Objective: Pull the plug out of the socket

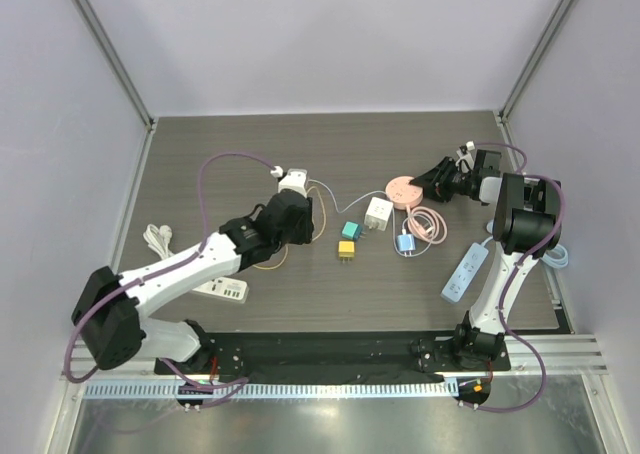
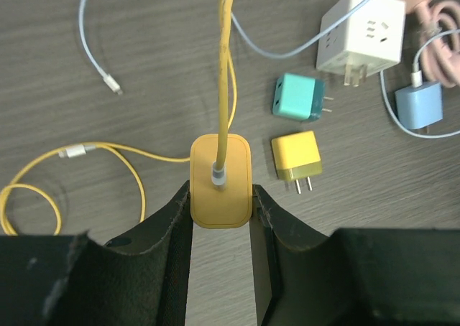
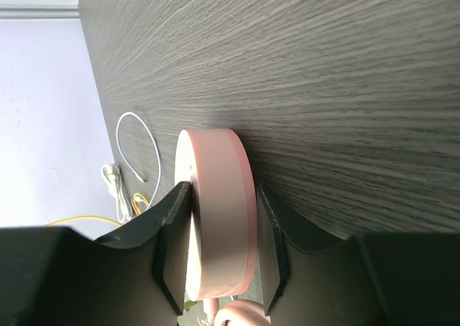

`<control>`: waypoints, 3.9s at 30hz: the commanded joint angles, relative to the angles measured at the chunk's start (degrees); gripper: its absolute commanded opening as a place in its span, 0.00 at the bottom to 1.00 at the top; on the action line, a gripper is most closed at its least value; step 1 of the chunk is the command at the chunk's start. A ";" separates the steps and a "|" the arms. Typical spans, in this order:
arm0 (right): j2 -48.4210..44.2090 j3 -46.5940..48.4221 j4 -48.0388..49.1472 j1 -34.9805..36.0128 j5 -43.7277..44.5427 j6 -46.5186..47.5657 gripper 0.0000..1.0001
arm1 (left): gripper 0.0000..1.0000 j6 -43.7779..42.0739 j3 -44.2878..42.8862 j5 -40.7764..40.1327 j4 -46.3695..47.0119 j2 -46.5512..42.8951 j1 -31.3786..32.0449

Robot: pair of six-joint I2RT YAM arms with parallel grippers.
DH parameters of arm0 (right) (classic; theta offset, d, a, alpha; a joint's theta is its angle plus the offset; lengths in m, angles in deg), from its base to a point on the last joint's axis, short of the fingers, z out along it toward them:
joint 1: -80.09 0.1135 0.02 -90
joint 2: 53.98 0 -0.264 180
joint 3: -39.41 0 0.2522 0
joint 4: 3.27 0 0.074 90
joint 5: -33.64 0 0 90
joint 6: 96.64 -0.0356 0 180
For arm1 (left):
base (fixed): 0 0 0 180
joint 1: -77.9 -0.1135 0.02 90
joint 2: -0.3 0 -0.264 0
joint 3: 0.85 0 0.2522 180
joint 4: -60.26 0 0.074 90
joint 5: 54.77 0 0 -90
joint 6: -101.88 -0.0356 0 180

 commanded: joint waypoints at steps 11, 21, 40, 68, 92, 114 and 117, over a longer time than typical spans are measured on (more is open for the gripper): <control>0.84 -1.66 -4.22 -0.14 14.80 4.50 0.01 | 0.50 9.05 3.13 2.46 1.34 6.49 -0.06; -0.12 -2.54 -3.43 -0.14 16.12 3.53 0.01 | 0.72 8.88 5.94 1.76 1.52 1.40 0.02; -0.14 0.27 4.74 -0.14 23.67 -9.91 0.01 | 0.74 9.93 15.78 6.67 1.77 -21.45 -0.06; 15.62 29.98 3.08 -1.55 33.43 -10.19 0.38 | 0.75 0.26 12.00 6.58 9.69 -10.04 -1.29; -28.75 5.74 -21.54 16.28 53.65 6.43 1.00 | 0.85 20.46 29.04 15.46 -0.85 -33.82 -1.38; -76.57 -34.75 -20.33 36.33 46.36 -8.06 1.00 | 0.86 33.23 49.45 18.45 -3.40 -75.34 -1.47; -82.12 -43.98 -12.52 36.42 44.69 -11.75 1.00 | 0.85 33.14 49.88 18.98 -2.44 -75.42 -1.47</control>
